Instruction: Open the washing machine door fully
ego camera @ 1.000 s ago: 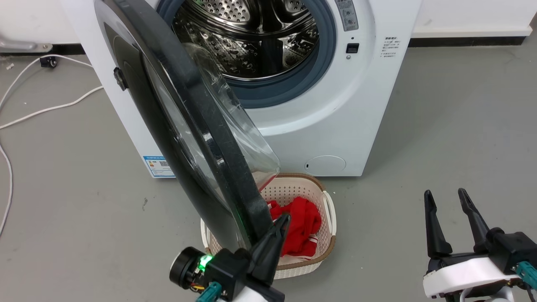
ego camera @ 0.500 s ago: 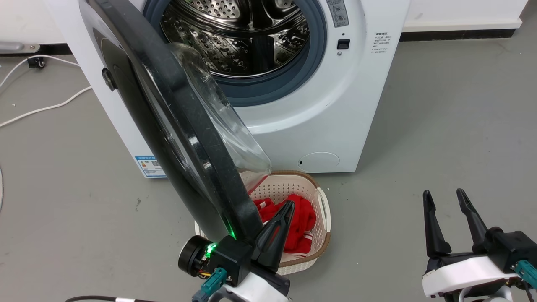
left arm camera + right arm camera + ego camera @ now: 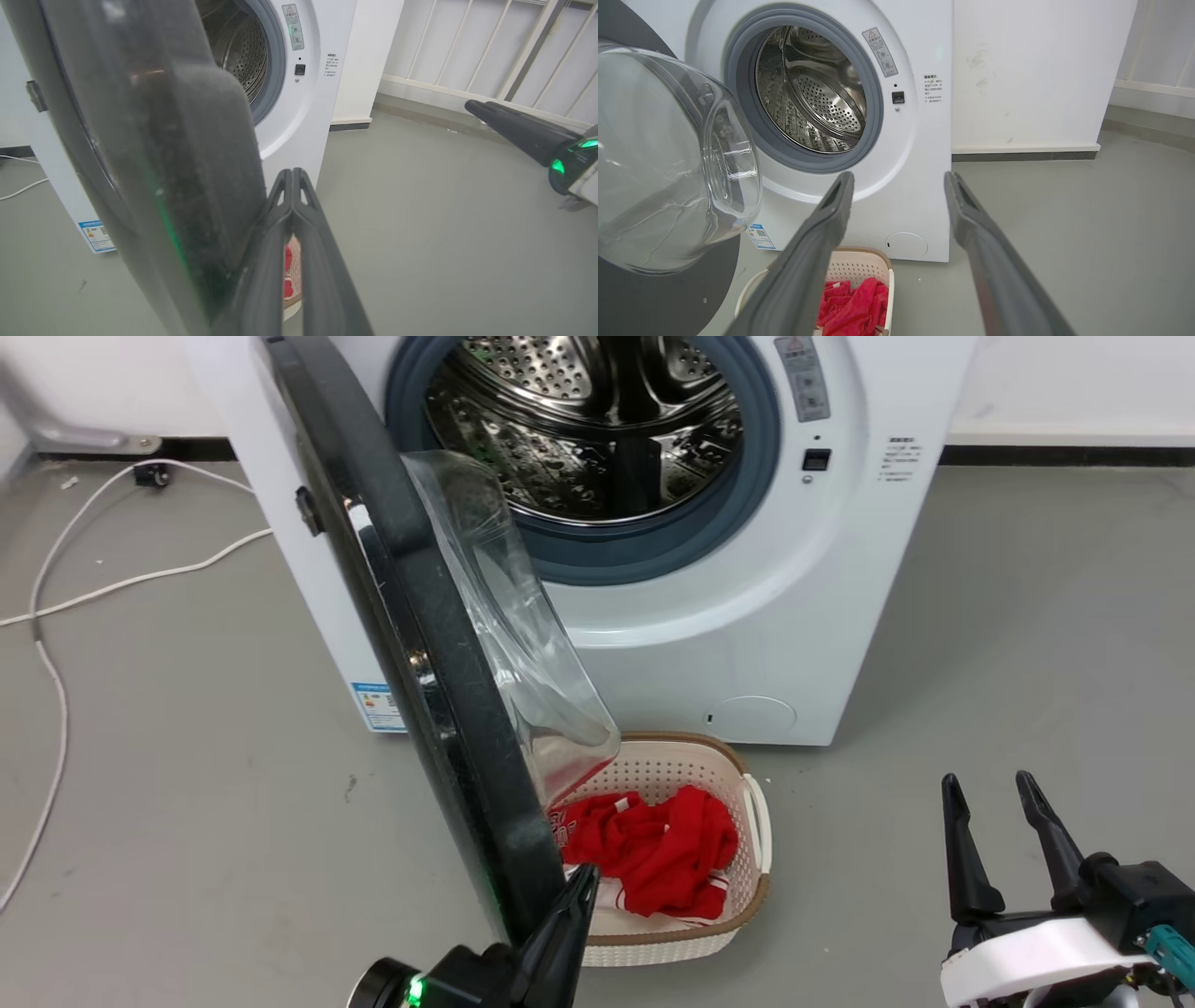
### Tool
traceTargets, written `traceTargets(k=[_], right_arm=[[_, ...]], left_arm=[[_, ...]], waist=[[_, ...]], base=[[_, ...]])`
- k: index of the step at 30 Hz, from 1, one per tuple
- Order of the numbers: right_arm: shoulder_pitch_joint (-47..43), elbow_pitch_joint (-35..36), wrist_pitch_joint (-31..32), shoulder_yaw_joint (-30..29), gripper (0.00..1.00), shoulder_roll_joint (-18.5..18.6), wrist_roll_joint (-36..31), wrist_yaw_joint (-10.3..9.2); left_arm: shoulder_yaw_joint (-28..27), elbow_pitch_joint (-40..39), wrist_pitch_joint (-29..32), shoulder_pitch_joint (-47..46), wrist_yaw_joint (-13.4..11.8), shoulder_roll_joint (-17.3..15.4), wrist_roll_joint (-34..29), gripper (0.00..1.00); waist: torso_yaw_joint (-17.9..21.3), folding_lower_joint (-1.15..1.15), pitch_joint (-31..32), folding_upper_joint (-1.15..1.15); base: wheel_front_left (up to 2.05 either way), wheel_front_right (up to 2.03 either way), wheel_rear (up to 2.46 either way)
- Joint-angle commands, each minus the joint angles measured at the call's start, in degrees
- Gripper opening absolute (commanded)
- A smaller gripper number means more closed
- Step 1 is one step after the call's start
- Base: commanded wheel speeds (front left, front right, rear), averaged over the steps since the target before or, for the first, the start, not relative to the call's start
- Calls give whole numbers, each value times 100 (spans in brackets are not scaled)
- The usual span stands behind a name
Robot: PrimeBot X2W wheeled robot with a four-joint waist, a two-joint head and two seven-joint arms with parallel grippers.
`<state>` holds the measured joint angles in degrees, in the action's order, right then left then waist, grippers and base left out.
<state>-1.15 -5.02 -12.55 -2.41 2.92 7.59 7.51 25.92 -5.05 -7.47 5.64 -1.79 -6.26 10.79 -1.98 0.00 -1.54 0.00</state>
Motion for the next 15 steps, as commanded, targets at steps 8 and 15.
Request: traceTargets(k=[8,15], right_arm=[[-139,102,85,-74,100,-8,-32,-4],[-198,204,166,-150,100,-8,-48,-4]], left_arm=[[-228,-275,50,477,-258,-266,50,0],[-326,-490,-23,701,-450,-305,53,0]], waist=[[-582,0,55,0],[-1025,0,36,0]], base=[[0,0,0],[0,0,0]])
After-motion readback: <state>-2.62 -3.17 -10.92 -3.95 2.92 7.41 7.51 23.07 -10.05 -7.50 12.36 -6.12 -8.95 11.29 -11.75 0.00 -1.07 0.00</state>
